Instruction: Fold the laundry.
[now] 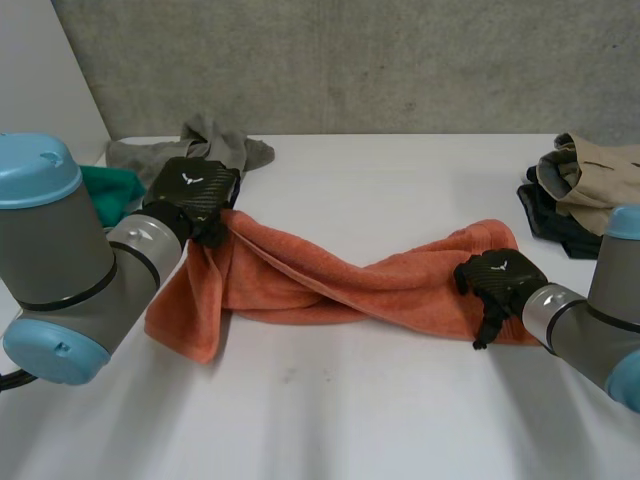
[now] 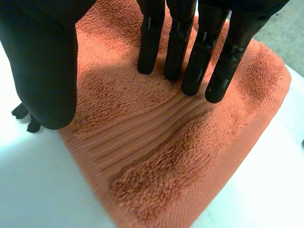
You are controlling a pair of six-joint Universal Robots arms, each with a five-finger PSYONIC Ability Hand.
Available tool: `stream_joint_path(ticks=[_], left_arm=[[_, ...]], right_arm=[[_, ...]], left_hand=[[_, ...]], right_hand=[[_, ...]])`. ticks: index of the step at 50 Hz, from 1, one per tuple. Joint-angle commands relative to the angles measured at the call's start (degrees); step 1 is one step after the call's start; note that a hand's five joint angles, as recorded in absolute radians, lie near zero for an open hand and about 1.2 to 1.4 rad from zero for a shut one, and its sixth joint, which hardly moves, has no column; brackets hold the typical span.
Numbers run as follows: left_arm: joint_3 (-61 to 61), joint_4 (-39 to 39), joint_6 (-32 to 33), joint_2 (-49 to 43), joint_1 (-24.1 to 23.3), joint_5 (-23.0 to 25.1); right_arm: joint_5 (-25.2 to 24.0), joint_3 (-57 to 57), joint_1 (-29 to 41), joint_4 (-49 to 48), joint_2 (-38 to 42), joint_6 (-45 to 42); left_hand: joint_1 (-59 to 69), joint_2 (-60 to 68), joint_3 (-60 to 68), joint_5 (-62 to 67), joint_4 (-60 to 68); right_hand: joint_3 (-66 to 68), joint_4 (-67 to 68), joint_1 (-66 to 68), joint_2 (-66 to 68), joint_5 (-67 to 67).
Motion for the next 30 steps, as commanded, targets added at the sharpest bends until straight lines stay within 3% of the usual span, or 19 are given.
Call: stream_joint_path(ticks=[1, 7, 15, 21, 26, 30], left_arm=[[0.07, 0.00, 0.08, 0.06, -0.07, 0.00], [-0.02, 0.00, 0.08, 0.06, -0.07, -0.09], [-0.02, 0.00, 0.08, 0.06, 0.01, -0.09], [-0.10, -0.18, 0.17, 0.32, 0.01, 0.00], [-0.46, -3.77, 0.26, 1.02, -0.07, 0.09], [-2.56, -9.57, 0.96, 2.51, -0.16, 0.35]], right_arm=[[-0.01, -1.93, 0.32, 0.06, 1.62, 0.00], [-0.09, -3.51, 0.32, 0.06, 2.77, 0.00], [-0.18, -6.50, 0.49, 0.41, 4.26, 0.62], [0.35, -8.17, 0.32, 1.73, 3.47, 0.18], [0.44, -8.17, 0.06, 8.39, -3.72, -2.28], [0.70, -8.26, -0.03, 20.86, -13.04, -8.25]], left_hand=[[15.73, 11.63, 11.93, 14.90, 11.27], [15.73, 11.63, 11.93, 14.90, 11.27], [15.73, 11.63, 11.93, 14.90, 11.27], [15.73, 11.63, 11.93, 14.90, 11.27], [15.73, 11.63, 11.93, 14.90, 11.27], [15.73, 11.63, 11.93, 14.90, 11.27]], right_hand=[[8.11, 8.21, 13.45, 9.03, 8.86], [14.83, 14.94, 20.17, 15.75, 15.58], [44.03, 44.13, 49.37, 44.95, 44.78], [44.06, 44.16, 49.39, 44.98, 44.80], [44.06, 44.16, 49.39, 44.98, 44.80], [44.06, 44.16, 49.39, 44.98, 44.80]])
